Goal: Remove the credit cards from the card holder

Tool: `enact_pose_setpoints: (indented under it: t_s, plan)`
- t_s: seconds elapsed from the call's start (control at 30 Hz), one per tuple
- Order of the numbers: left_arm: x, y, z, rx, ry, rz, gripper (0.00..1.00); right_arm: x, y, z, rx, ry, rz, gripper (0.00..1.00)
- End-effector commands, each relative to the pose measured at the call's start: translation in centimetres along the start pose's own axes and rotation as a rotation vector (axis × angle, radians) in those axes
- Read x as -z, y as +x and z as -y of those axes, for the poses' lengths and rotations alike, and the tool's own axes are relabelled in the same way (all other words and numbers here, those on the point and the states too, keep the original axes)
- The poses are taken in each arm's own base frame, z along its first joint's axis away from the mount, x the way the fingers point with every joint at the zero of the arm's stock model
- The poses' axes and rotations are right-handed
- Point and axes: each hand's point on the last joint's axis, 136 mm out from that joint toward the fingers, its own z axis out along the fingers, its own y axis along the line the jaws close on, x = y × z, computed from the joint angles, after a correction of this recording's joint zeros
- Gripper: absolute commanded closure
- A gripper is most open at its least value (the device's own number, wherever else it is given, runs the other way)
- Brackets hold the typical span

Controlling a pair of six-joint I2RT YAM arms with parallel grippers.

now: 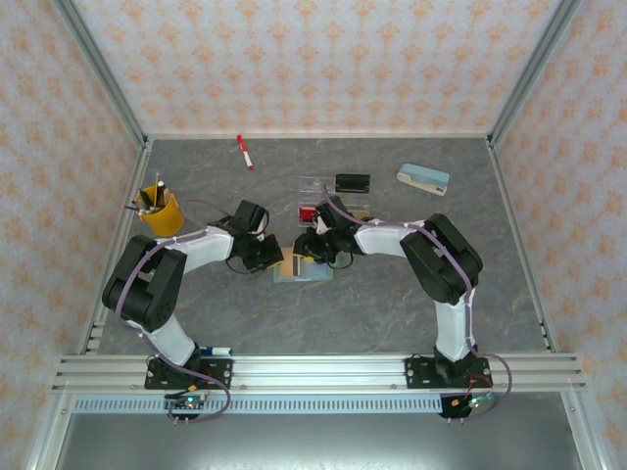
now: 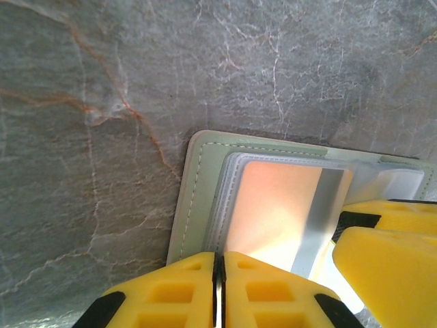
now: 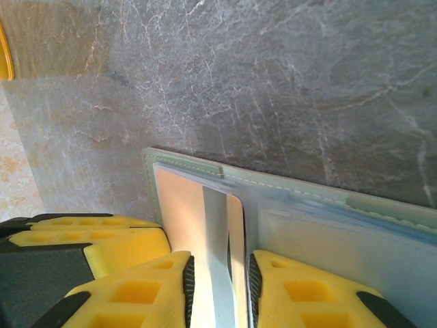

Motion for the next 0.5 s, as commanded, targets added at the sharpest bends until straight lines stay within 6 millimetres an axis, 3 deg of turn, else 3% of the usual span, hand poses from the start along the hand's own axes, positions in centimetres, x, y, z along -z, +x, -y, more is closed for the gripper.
enact_pose_setpoints:
  t_s: [0.0,0.17,0.47]
  plan:
    - [-1.1,0.9,-2.5,0.007,-0.096,-0.026,0.90,-0.6,1.1,-0.3,0.006,-0.037,-0.052,0.73]
    - [-1.4,1.2,-3.4,0.004,-0.131,-0.030,0.92,0.0,1.1,-2.1,0.027,-0.114,-0.049,0.77]
    - [-1.8,1.3,-3.9,-0.004,-0.140,-0.036,0.94,0.7,1.7,-3.2,0.032,-0.182,-0.061,0.80]
